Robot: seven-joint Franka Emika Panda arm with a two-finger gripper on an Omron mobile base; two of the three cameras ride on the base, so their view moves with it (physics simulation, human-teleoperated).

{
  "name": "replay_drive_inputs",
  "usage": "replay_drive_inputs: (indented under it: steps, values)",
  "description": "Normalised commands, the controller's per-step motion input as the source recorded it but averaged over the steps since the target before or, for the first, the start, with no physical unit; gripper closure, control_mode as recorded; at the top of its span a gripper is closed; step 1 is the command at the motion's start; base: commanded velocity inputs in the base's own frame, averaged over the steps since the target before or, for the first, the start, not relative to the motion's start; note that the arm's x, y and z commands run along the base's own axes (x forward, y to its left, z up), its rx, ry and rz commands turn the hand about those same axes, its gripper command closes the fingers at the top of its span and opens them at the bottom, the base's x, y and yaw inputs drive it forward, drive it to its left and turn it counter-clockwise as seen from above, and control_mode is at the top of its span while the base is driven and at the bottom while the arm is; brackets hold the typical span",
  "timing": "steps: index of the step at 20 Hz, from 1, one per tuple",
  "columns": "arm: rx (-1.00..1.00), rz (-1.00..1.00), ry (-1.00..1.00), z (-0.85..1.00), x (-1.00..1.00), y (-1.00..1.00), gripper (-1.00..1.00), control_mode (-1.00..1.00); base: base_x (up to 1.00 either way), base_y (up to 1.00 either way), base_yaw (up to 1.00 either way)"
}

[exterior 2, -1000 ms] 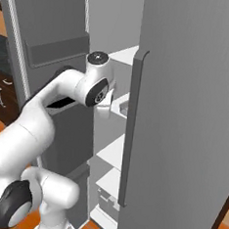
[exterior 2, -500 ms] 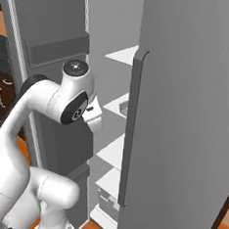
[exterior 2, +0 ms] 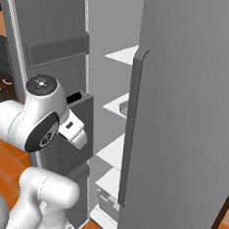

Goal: Take the meat container that has the shrimp and place it on the second highest rack of the freezer. Then take the vegetable container that has the cucumber and tomato and place it on the highest rack of the freezer.

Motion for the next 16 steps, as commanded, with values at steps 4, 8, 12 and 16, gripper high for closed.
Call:
replay_drive_inputs:
  steps: [4, 8, 12, 16]
  values:
    - [-0.01, 0.03, 0.00, 0.00, -0.15, 0.07, -1.00, -1.00, 0.00, 0.00, 0.00]
    - [0.00, 0.00, 0.00, -0.03, -0.02, 0.00, -1.00, -1.00, 0.00, 0.00, 0.00]
    - [0.00, 0.00, 0.00, 0.00, 0.00, 0.00, -1.00, 1.00, -0.33, -0.76, 0.00]
    - [0.00, 0.00, 0.00, 0.00, 0.00, 0.00, -1.00, 1.00, -0.93, 0.20, 0.28]
